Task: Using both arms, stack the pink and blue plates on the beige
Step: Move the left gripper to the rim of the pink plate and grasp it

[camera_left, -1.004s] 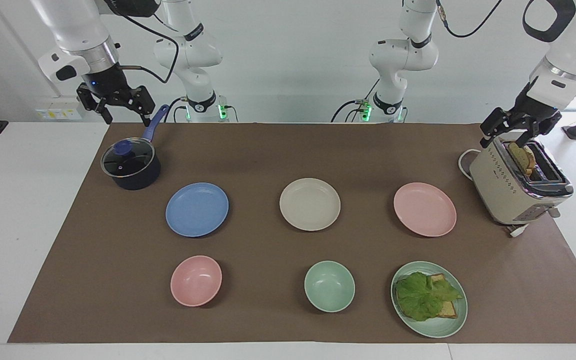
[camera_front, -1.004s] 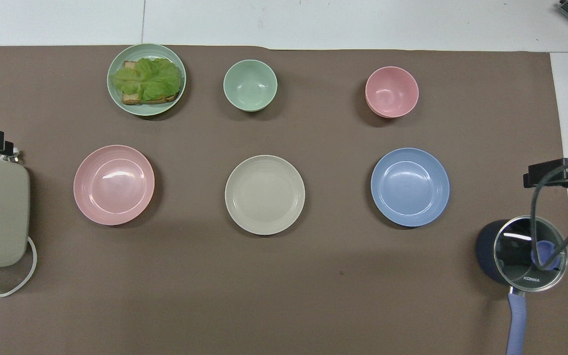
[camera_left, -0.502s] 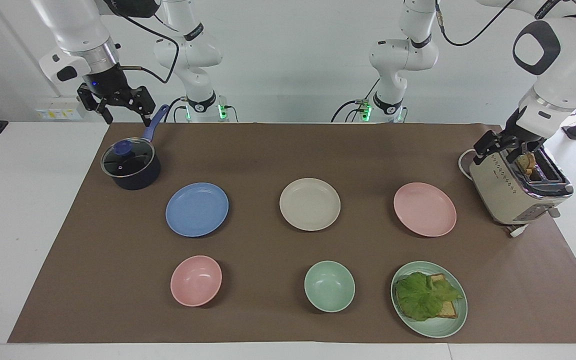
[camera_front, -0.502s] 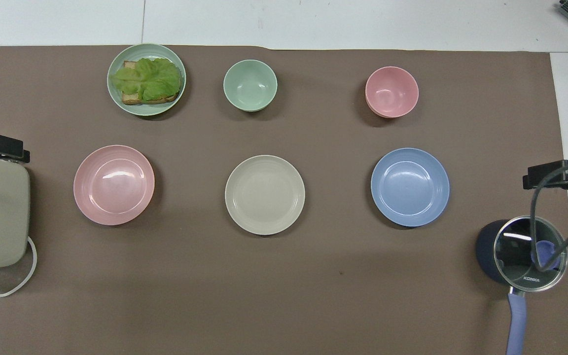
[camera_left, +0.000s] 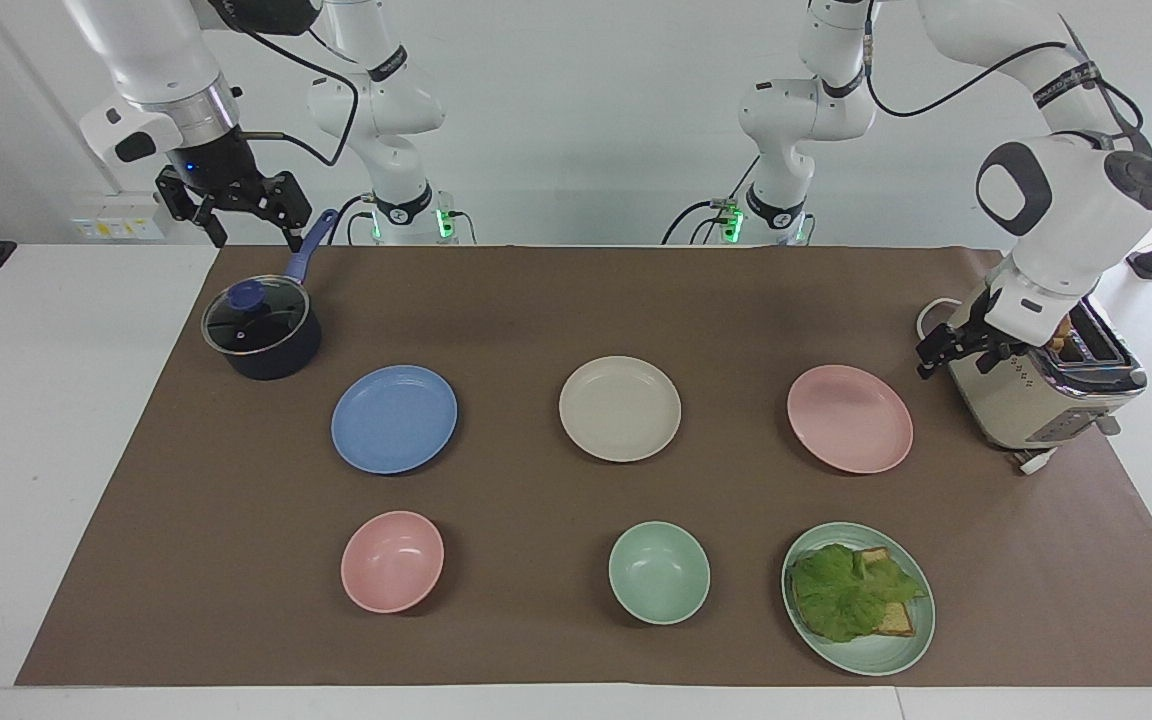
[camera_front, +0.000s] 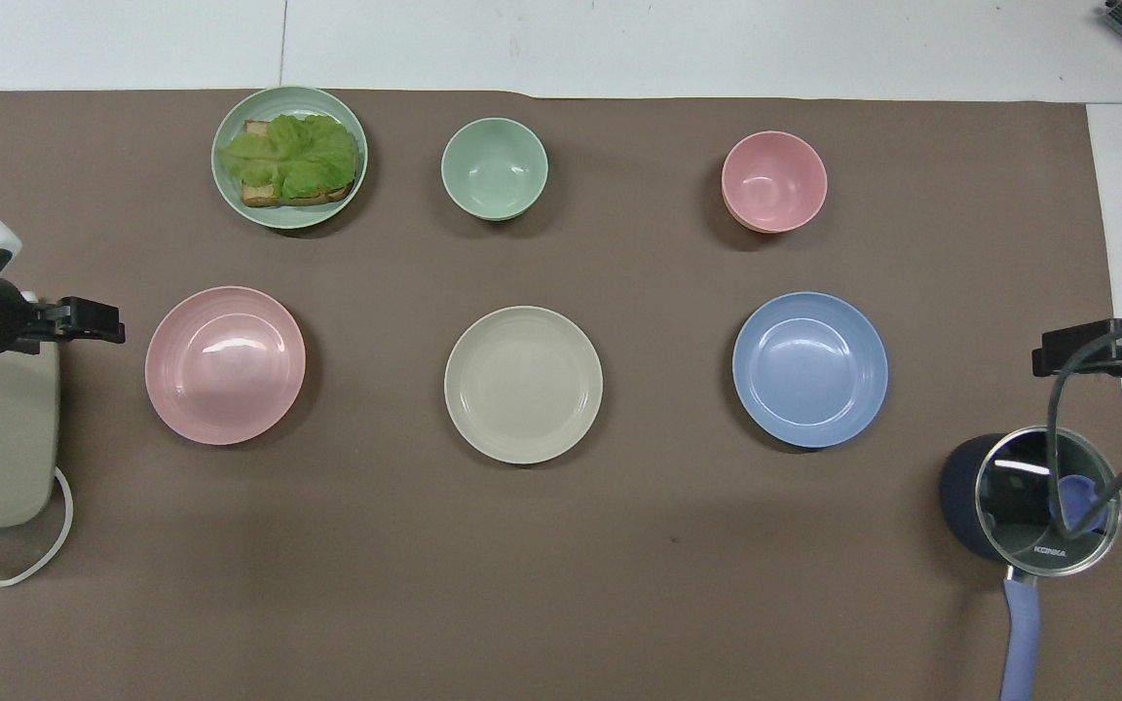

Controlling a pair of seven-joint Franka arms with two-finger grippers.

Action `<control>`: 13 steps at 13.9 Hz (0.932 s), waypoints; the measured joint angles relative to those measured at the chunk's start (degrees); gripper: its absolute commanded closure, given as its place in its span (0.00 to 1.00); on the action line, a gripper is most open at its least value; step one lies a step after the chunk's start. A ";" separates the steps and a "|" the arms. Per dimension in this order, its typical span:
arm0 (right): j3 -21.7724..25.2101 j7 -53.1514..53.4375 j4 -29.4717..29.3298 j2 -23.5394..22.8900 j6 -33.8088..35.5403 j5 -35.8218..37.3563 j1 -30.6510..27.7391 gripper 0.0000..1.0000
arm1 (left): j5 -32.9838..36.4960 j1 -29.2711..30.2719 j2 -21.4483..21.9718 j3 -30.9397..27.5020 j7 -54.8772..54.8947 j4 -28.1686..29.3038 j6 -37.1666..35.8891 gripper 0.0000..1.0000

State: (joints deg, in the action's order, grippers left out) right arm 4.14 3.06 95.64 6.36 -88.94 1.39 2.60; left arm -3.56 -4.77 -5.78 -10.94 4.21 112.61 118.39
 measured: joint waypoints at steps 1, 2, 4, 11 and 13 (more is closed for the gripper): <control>0.00 0.00 0.02 0.00 0.00 0.00 0.00 0.00 | 0.00 0.00 -1.35 0.04 0.00 0.93 1.96 0.00; 0.00 0.00 0.04 0.01 0.00 0.00 0.00 0.00 | 0.00 -0.01 -2.62 0.07 0.00 1.43 3.10 0.00; 0.00 0.00 0.14 0.02 0.00 0.00 0.00 0.00 | 0.00 -0.06 -4.81 0.18 0.00 1.89 4.29 0.00; 0.00 0.00 0.27 0.12 0.00 0.00 -0.01 0.00 | 0.00 -0.29 -7.13 0.53 0.01 5.25 8.02 0.00; 0.01 0.00 0.39 0.21 0.00 0.00 -0.01 0.00 | 0.00 -0.30 -7.19 0.56 0.01 6.01 8.31 0.03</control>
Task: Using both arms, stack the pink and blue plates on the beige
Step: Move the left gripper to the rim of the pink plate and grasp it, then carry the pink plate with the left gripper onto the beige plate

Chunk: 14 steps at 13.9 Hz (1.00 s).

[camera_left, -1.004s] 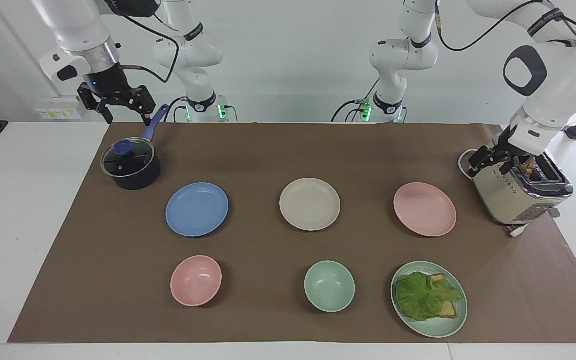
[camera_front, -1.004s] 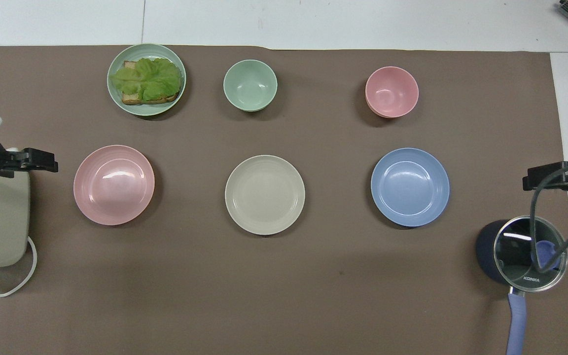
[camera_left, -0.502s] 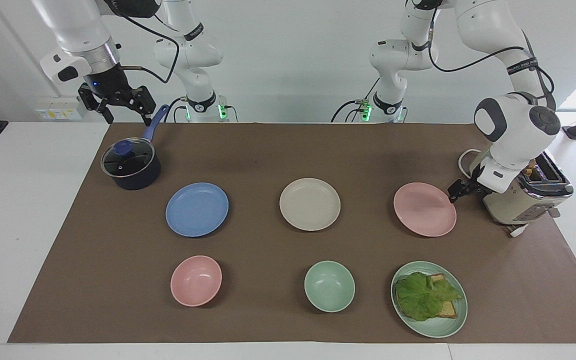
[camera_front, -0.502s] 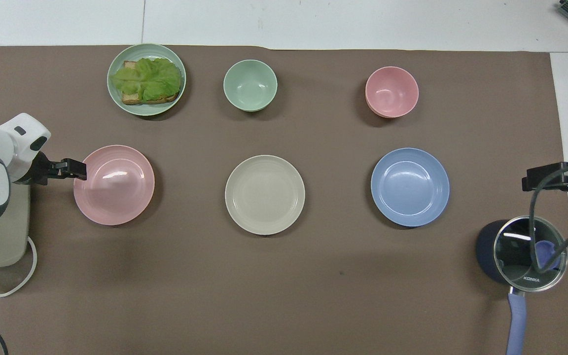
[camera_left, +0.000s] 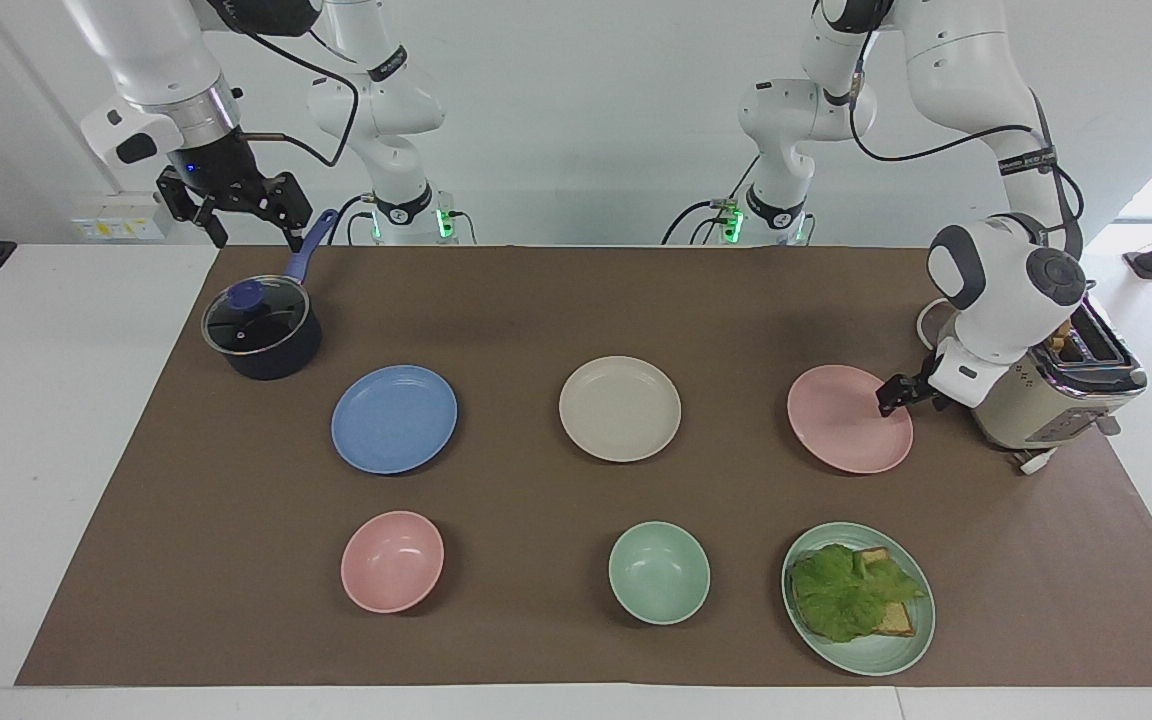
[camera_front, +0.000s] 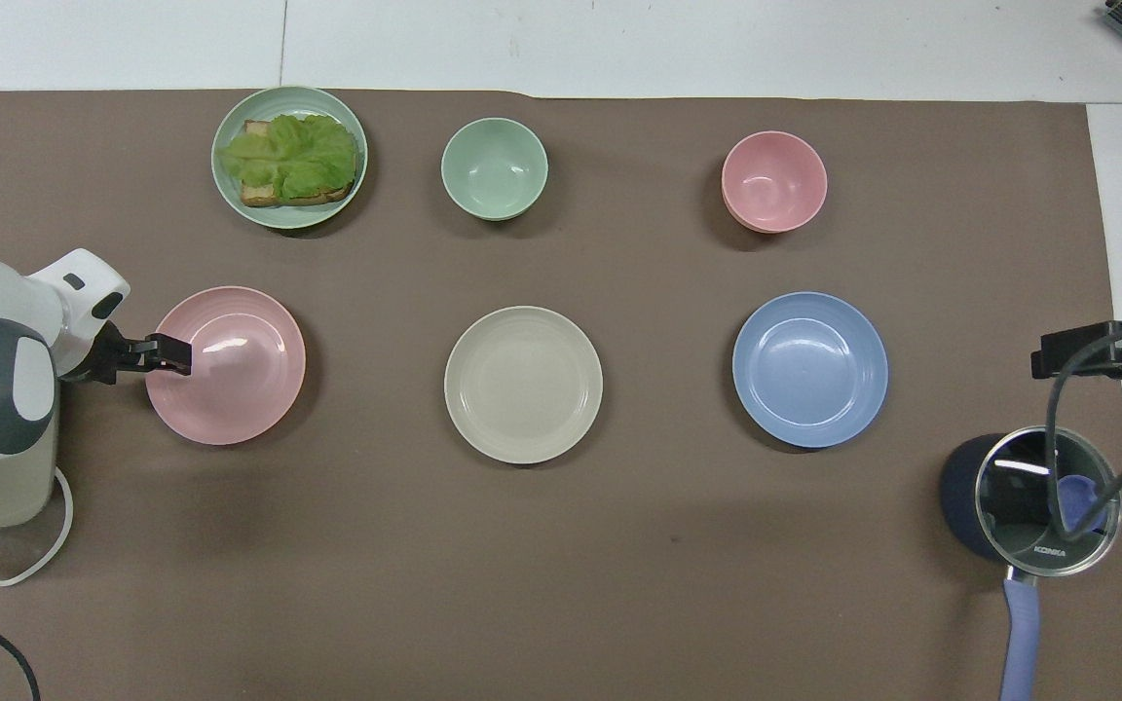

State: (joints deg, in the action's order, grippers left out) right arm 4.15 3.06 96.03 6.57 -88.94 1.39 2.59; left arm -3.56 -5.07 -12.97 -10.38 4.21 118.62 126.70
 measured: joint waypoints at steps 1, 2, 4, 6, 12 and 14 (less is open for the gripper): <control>0.00 0.00 0.07 0.05 0.00 0.00 0.00 0.00 | 0.00 0.00 0.00 0.01 0.00 0.13 0.04 0.29; 0.00 0.00 0.13 0.11 0.00 0.00 0.00 0.00 | 0.00 -0.01 0.00 0.02 0.00 0.15 0.05 0.47; 0.00 0.00 0.26 0.27 0.00 0.00 0.00 0.00 | 0.00 -0.04 0.00 0.04 0.00 0.15 0.05 0.67; 0.00 0.00 0.38 0.40 0.00 0.00 0.00 0.00 | 0.00 -0.06 0.00 0.04 0.00 0.15 0.05 0.78; 0.00 0.00 0.48 0.47 0.00 0.00 0.00 0.00 | -0.03 -0.15 0.60 0.11 0.00 0.08 -0.19 1.00; 0.00 0.00 0.50 0.48 0.00 0.00 0.00 0.00 | -0.03 -0.15 0.63 0.11 0.00 0.06 -0.37 1.00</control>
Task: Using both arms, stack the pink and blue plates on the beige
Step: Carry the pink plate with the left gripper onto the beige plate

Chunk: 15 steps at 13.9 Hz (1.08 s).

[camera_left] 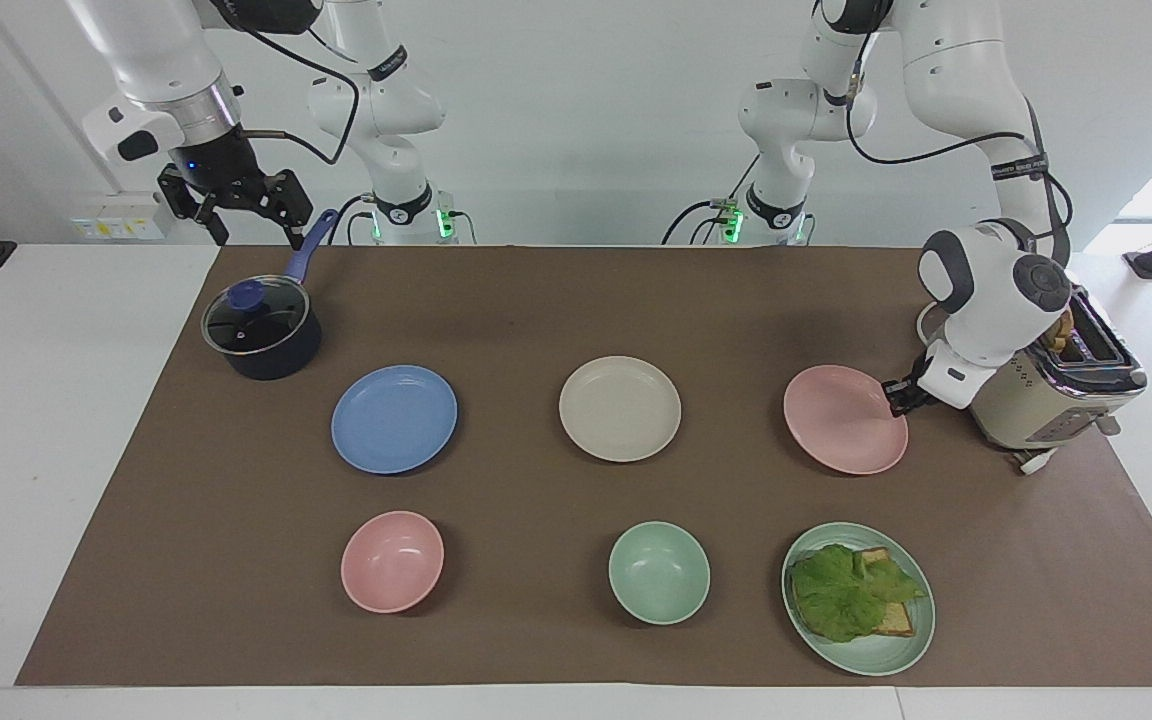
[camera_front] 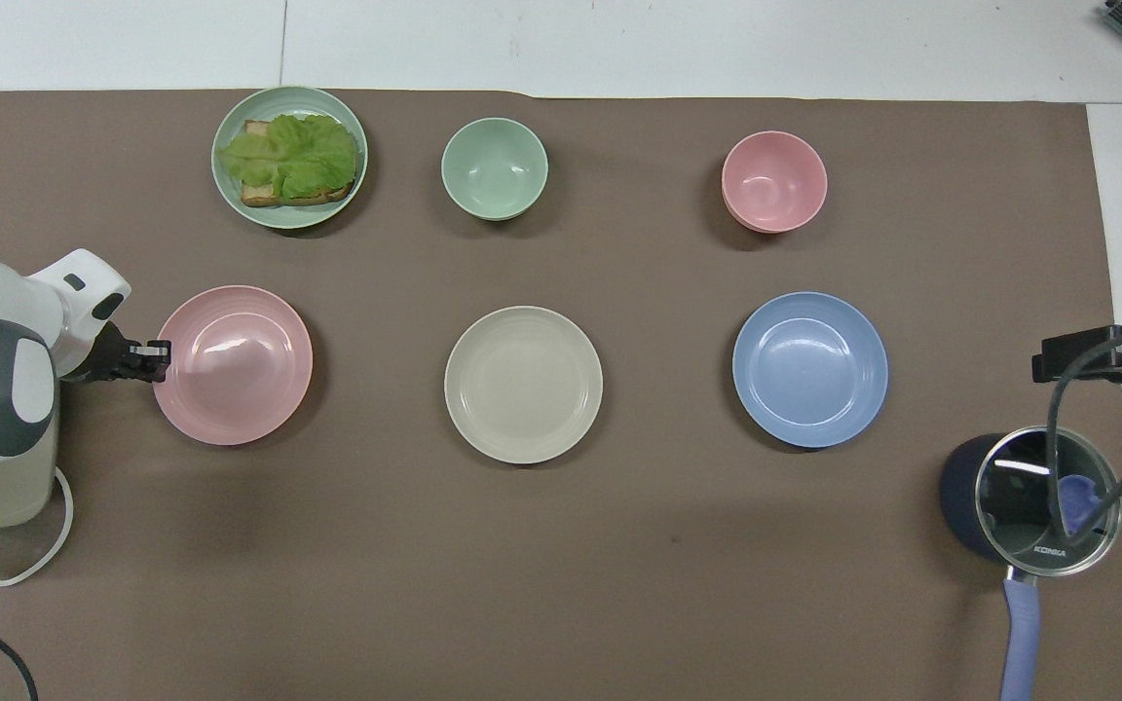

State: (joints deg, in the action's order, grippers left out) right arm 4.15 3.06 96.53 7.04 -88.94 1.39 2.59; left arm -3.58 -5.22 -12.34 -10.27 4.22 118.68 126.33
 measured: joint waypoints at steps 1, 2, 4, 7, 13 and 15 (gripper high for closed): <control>0.00 0.00 0.01 0.00 0.00 0.00 0.00 0.00 | 0.00 0.00 0.00 0.00 0.00 -0.12 -0.25 1.00; 0.00 0.00 0.01 0.00 0.00 0.00 0.00 0.00 | 0.00 -0.01 0.00 0.01 0.00 -0.48 -0.98 1.00; 0.00 0.00 0.02 0.00 0.00 0.00 0.00 0.00 | -0.08 -0.03 0.06 0.13 -0.01 -2.26 -4.34 1.00; 0.00 0.00 0.02 0.00 0.00 0.00 0.00 0.00 | -0.46 -0.26 0.20 0.53 -0.13 -6.49 -11.36 1.00; 0.04 0.00 0.26 0.03 0.00 0.00 -0.01 0.00 | -4.81 -0.42 2.04 2.31 -1.81 -12.32 -20.05 1.00; 0.08 0.00 0.35 0.04 0.00 0.00 -0.01 0.00 | -5.88 -0.46 3.39 5.02 -5.78 -12.64 -20.47 1.00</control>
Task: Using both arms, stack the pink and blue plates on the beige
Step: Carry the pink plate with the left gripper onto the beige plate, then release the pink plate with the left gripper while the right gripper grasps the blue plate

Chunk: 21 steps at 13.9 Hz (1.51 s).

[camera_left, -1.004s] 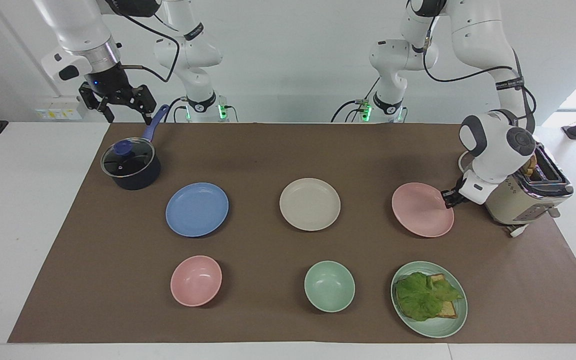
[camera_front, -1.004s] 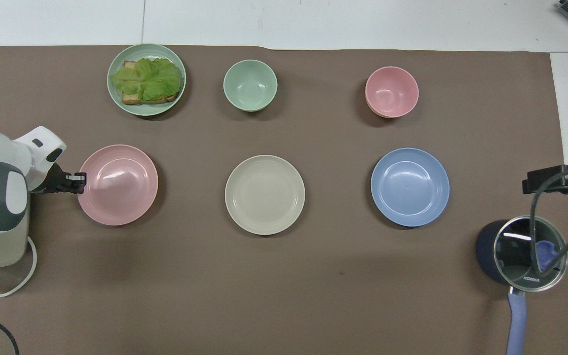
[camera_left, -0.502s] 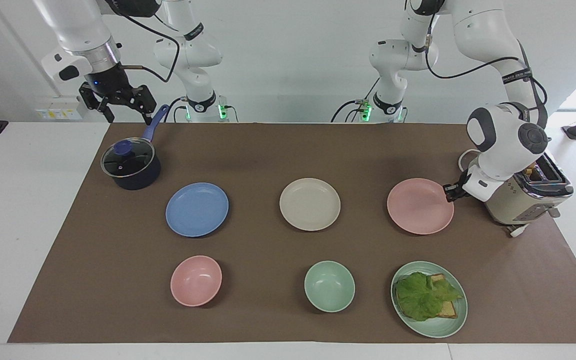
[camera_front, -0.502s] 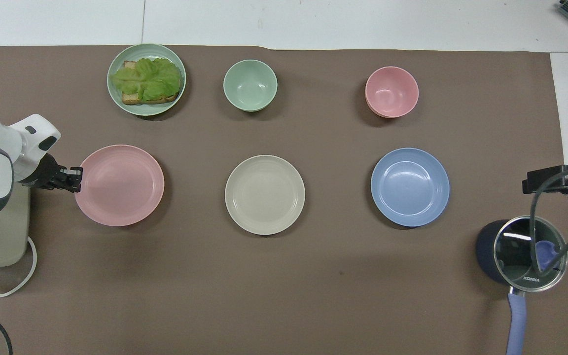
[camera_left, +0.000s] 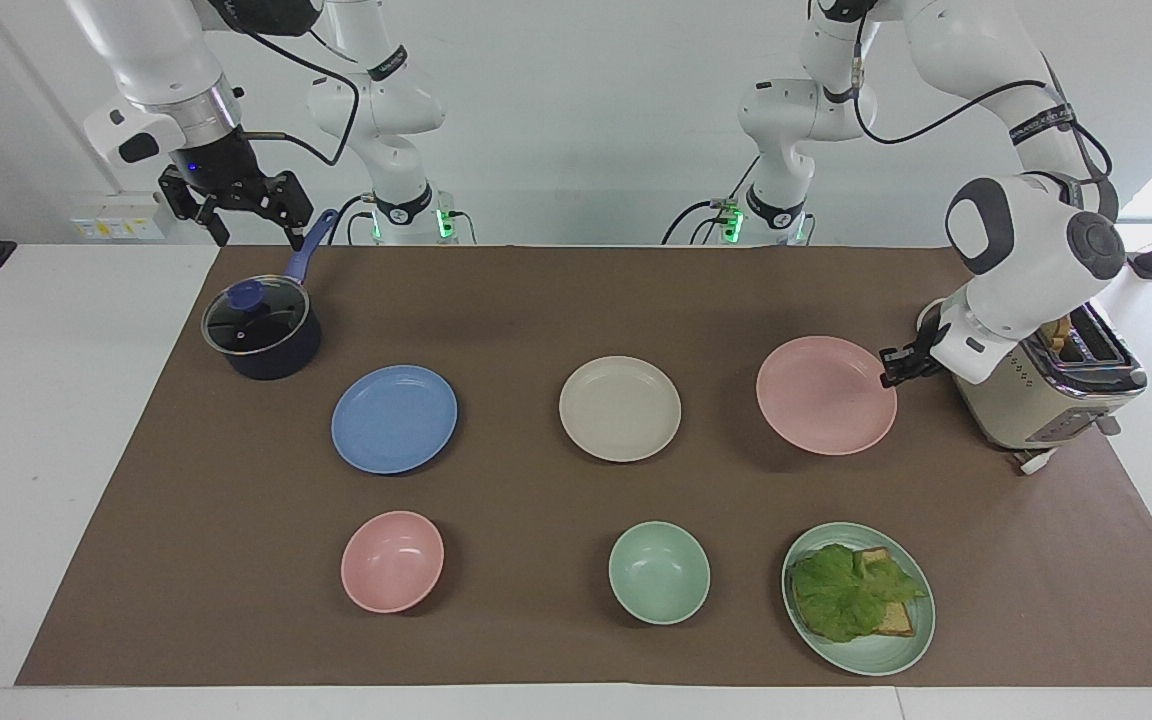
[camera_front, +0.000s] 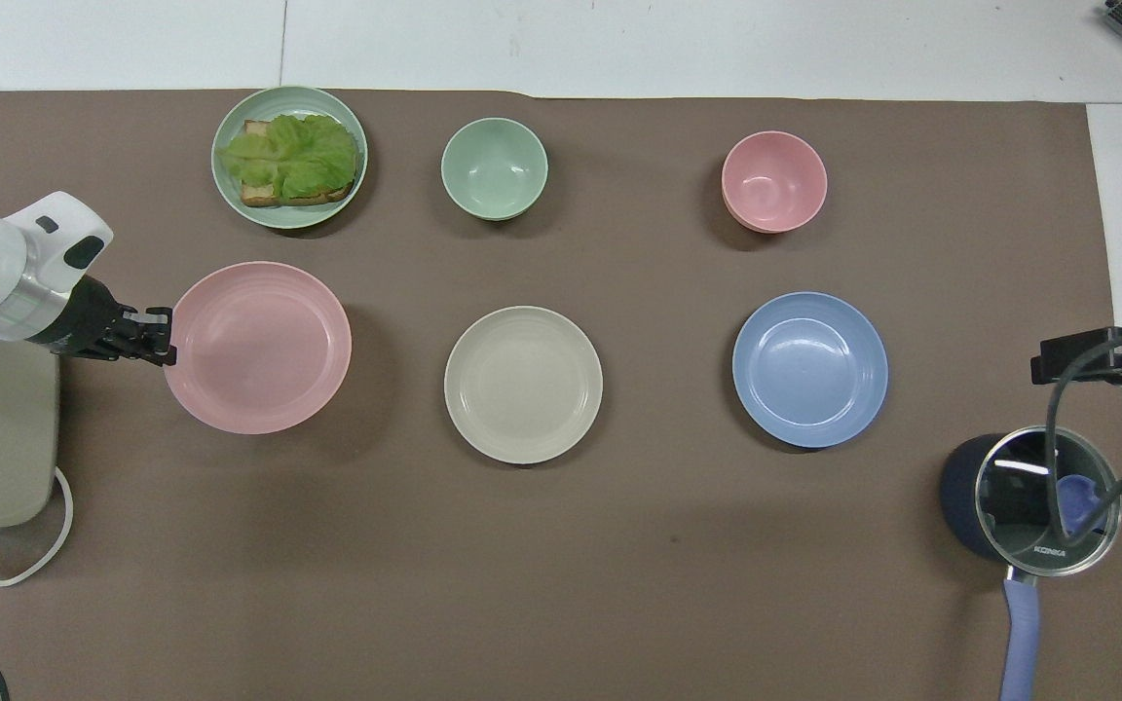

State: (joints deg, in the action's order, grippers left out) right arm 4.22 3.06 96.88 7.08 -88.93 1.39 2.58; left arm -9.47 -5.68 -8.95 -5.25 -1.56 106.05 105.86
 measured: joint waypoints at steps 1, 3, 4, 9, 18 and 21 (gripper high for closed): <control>0.00 0.00 0.02 0.00 0.00 0.00 0.00 0.00 | -0.08 -0.10 0.36 1.86 -2.58 0.00 0.00 1.00; 0.07 0.00 0.30 0.02 0.00 0.00 -0.21 0.00 | -0.38 -1.89 0.51 4.51 -7.55 0.01 0.00 1.00; 0.10 0.00 0.53 0.04 0.00 0.00 -0.66 0.00 | -1.16 -3.50 0.51 4.72 -8.99 0.01 0.10 1.00; 0.28 -0.03 1.59 0.08 -0.89 0.00 -0.98 0.00 | -2.88 -12.47 0.52 4.98 -17.38 0.07 3.40 1.00; 0.12 -0.04 9.24 -2.91 -15.07 0.00 -0.86 0.00 | -2.95 -21.88 -3.00 5.03 -23.75 4.55 15.27 1.00; -0.05 -0.47 9.56 -7.06 -18.23 -0.13 -0.66 0.00 | -2.97 -23.10 -3.52 5.02 -24.08 6.16 17.75 1.00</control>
State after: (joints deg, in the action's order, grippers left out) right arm 4.17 2.59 106.44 0.02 -107.16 1.26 1.92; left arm -12.43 -28.78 -12.47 -0.23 -25.63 112.20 123.61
